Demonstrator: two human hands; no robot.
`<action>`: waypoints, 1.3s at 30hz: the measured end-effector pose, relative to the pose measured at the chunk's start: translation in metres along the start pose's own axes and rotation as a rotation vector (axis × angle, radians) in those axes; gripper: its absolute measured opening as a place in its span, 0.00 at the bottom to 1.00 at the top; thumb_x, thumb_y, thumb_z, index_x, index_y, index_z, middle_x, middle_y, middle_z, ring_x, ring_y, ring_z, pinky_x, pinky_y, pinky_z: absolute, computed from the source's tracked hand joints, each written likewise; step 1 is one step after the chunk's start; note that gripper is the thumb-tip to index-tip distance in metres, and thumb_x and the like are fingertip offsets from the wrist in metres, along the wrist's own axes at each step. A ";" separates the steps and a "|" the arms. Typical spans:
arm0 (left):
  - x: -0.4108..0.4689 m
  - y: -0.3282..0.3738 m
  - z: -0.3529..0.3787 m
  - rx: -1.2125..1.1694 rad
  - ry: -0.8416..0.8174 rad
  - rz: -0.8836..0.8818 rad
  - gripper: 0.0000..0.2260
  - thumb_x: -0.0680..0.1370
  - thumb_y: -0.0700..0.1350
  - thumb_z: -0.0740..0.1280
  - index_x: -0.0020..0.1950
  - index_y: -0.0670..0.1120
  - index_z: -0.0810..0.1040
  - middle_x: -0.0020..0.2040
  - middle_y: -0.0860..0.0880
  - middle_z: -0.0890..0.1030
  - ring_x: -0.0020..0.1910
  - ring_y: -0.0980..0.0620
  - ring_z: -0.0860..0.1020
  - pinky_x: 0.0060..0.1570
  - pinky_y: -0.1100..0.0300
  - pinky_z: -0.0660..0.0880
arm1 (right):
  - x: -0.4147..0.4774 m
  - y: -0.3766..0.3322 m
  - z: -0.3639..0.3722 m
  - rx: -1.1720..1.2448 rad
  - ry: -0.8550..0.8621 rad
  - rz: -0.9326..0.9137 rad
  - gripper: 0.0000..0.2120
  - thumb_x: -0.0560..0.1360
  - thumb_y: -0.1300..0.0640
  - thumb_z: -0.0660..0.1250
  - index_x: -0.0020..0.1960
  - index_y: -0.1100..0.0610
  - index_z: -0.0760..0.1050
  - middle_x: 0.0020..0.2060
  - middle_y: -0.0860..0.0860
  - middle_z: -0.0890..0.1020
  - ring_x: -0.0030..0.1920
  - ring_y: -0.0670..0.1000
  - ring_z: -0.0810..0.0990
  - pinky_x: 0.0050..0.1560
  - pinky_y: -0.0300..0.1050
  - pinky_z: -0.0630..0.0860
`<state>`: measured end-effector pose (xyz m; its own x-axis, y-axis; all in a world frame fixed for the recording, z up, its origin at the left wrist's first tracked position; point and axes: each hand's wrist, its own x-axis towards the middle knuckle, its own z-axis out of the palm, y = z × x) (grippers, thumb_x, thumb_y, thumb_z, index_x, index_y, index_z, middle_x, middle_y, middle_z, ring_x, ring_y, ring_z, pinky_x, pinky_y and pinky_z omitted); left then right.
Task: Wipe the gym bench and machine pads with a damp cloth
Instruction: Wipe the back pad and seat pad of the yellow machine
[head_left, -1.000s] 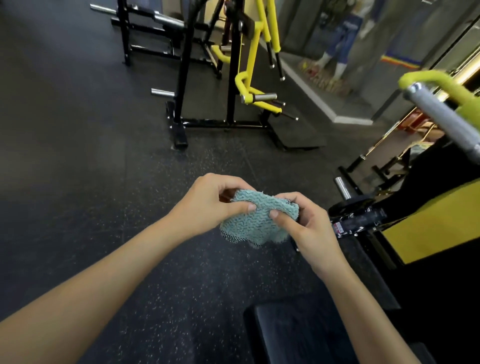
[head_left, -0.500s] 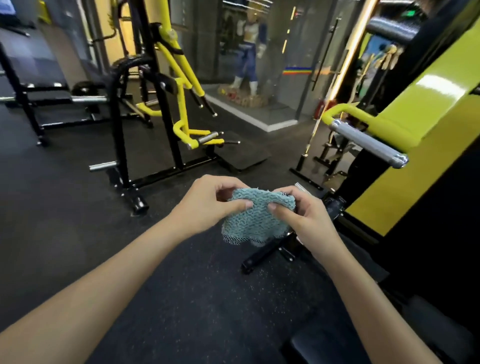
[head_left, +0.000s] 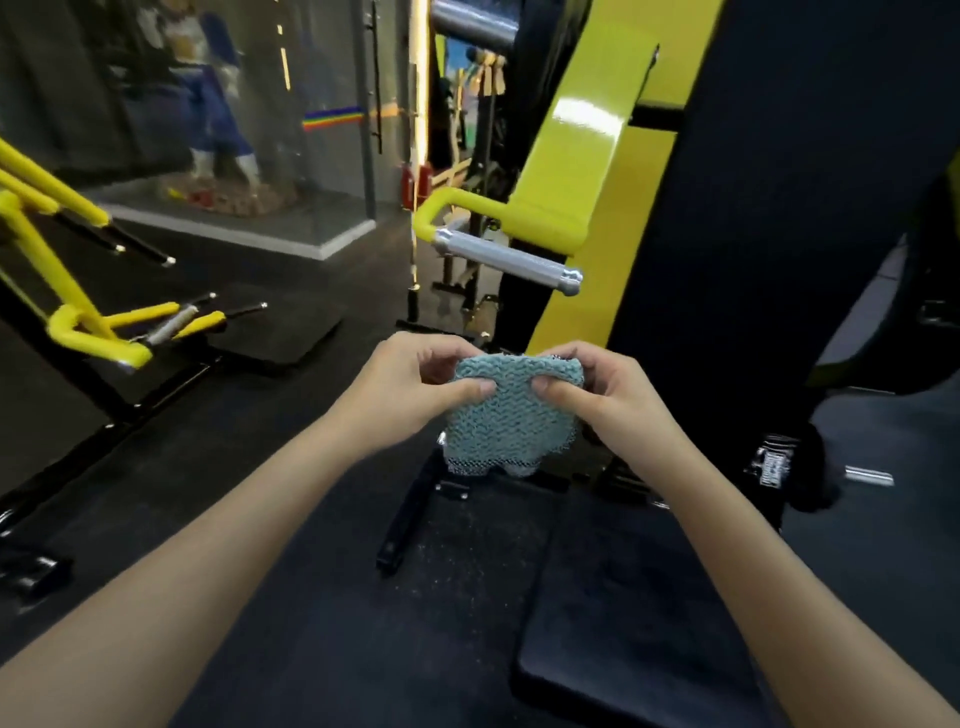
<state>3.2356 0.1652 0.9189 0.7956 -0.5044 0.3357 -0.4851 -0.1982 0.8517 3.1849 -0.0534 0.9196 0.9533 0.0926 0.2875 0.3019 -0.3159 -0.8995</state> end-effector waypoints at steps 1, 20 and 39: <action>0.015 -0.003 0.005 -0.016 -0.024 0.006 0.05 0.75 0.40 0.74 0.50 0.46 0.85 0.46 0.48 0.86 0.47 0.53 0.84 0.50 0.55 0.79 | 0.004 0.004 -0.009 -0.007 0.028 0.009 0.03 0.76 0.61 0.70 0.48 0.55 0.80 0.41 0.48 0.83 0.43 0.47 0.81 0.46 0.44 0.77; 0.219 -0.090 0.115 -0.237 -0.671 0.145 0.09 0.75 0.39 0.74 0.54 0.46 0.84 0.49 0.50 0.86 0.50 0.53 0.83 0.53 0.58 0.79 | 0.023 0.096 -0.091 -0.158 0.580 0.281 0.02 0.76 0.59 0.72 0.47 0.54 0.80 0.41 0.53 0.84 0.42 0.49 0.81 0.44 0.45 0.78; 0.245 -0.169 0.160 -0.257 -1.306 0.190 0.08 0.70 0.50 0.77 0.47 0.51 0.85 0.45 0.50 0.86 0.44 0.57 0.82 0.45 0.63 0.77 | 0.024 0.162 0.030 -0.163 1.237 0.559 0.07 0.69 0.48 0.71 0.45 0.49 0.80 0.40 0.48 0.84 0.41 0.44 0.79 0.45 0.52 0.77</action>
<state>3.4541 -0.0589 0.7930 -0.2719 -0.9611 -0.0479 -0.3521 0.0530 0.9345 3.2565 -0.0740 0.7713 0.2918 -0.9529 0.0832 -0.2043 -0.1470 -0.9678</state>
